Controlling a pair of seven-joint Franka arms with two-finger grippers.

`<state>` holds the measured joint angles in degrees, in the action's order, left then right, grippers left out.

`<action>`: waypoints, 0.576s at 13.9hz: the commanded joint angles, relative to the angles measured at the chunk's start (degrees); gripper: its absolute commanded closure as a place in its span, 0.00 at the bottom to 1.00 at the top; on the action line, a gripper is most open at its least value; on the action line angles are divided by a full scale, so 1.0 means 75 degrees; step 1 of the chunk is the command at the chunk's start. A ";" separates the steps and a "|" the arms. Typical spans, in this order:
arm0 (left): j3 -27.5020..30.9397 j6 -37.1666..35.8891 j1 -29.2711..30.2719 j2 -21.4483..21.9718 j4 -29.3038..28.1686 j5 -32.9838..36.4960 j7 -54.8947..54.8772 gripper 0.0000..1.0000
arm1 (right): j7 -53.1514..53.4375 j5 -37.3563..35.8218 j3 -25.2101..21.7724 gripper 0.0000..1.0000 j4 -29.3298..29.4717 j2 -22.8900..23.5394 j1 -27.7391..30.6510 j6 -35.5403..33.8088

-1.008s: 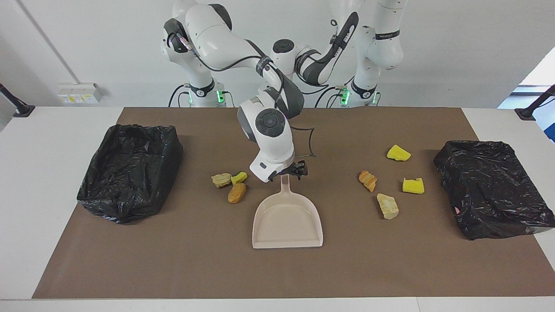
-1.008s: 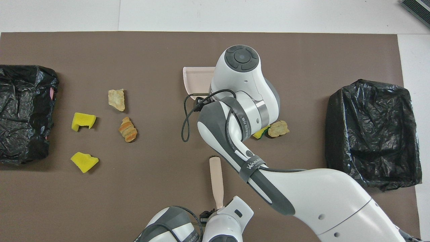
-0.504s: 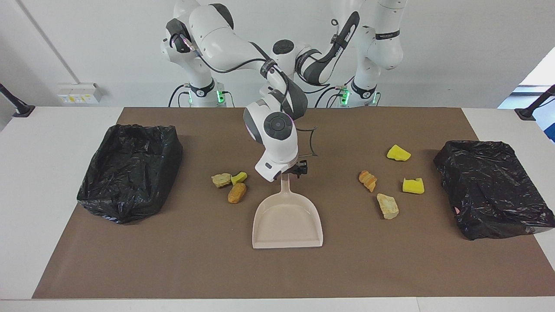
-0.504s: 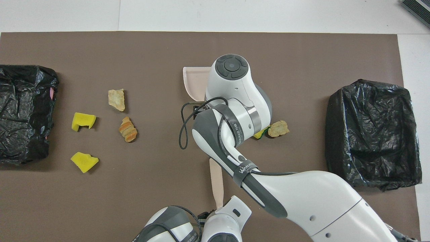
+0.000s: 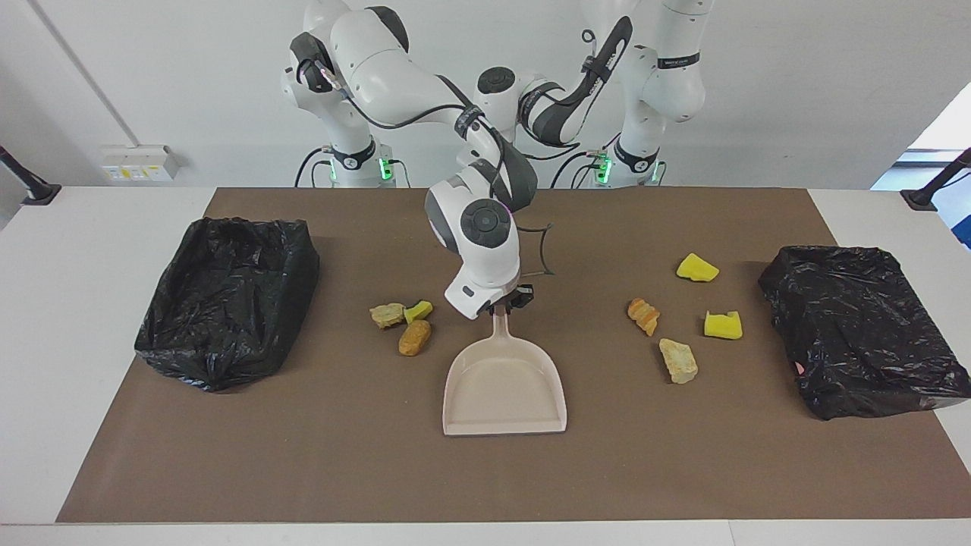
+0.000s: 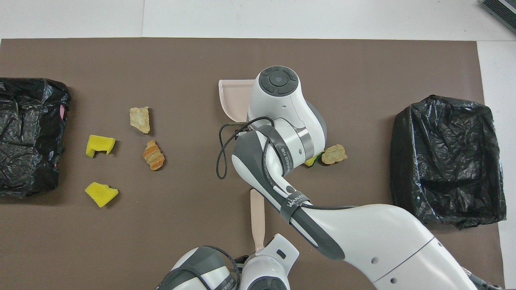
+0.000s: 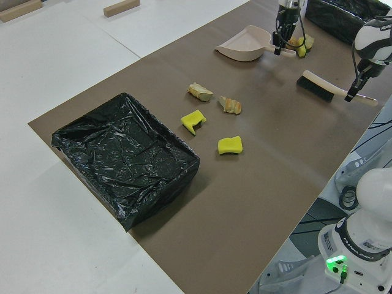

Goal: Sweep and dump trash in bin
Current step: 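Grasp the dustpan handle with the right gripper while the left gripper grasps the brush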

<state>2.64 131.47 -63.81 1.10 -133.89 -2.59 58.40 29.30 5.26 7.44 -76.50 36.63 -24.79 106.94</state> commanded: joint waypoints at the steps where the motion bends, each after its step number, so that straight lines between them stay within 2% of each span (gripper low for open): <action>1: 0.0034 -0.0466 0.0094 0.0321 0.0121 -0.0053 0.0054 1.00 | -0.0004 -0.0209 0.0052 1.00 -0.0007 -0.0079 0.0211 -0.0241; 6: 0.0105 -0.2070 0.0350 0.0521 0.0262 0.0134 -0.0016 1.00 | -0.0391 -0.0256 0.0005 1.00 0.0110 -0.0267 0.0492 -0.0442; 7: 0.0116 -0.2257 0.0537 0.0556 0.0273 0.0286 -0.0017 1.00 | -0.0415 -0.0256 -0.0007 1.00 0.0110 -0.0348 0.0527 -0.0442; 8: 0.0116 -0.2561 0.0586 0.0568 0.0331 0.0937 -0.0005 1.00 | -0.0658 -0.0210 -0.0007 1.00 0.0099 -0.0523 0.0655 -0.0442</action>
<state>3.68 116.28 -61.39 4.23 -132.04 -0.14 58.33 26.97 4.16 6.99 -75.61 35.21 -21.29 104.70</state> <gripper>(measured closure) 0.744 0.687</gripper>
